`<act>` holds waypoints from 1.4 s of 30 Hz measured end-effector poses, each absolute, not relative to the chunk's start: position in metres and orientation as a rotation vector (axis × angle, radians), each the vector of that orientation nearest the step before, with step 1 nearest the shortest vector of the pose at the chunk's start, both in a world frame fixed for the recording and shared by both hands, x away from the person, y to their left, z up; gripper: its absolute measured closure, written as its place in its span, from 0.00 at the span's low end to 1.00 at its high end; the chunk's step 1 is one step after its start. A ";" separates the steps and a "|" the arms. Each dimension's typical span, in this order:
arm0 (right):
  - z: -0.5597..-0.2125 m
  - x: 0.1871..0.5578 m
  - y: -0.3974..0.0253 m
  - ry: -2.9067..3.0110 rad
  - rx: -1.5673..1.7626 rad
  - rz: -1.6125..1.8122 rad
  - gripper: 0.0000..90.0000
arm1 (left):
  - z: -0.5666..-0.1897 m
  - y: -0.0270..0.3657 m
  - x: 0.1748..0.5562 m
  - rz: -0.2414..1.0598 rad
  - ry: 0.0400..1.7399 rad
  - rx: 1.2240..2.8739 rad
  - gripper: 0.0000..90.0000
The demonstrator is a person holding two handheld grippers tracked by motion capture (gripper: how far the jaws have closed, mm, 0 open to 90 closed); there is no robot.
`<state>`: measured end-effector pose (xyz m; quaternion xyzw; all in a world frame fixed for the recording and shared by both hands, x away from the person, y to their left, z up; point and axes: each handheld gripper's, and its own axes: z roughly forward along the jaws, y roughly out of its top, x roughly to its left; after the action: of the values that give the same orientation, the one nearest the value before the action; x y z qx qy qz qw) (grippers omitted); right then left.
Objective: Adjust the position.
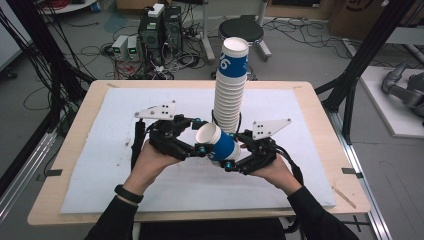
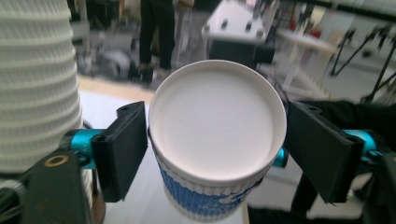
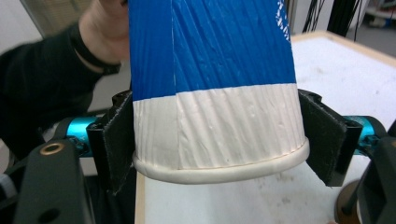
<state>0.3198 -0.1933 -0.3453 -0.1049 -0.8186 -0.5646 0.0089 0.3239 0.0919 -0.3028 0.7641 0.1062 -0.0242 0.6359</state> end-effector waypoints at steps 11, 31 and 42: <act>-0.344 0.320 -0.187 -2.704 -0.270 -1.497 0.26 | -0.300 0.084 0.320 0.003 0.234 2.031 0.24; -0.334 0.322 -0.198 -2.541 -0.368 -1.724 0.18 | -0.304 0.098 0.326 -0.064 0.226 1.789 0.33; -0.333 0.322 -0.201 -2.390 -0.422 -1.911 0.17 | -0.306 0.107 0.327 -0.071 0.237 1.634 0.33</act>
<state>0.3216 -0.2009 -0.3333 -0.1367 -0.7734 -0.6184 0.0261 0.3275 0.1070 -0.3062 0.7270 0.1057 -0.0317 0.6777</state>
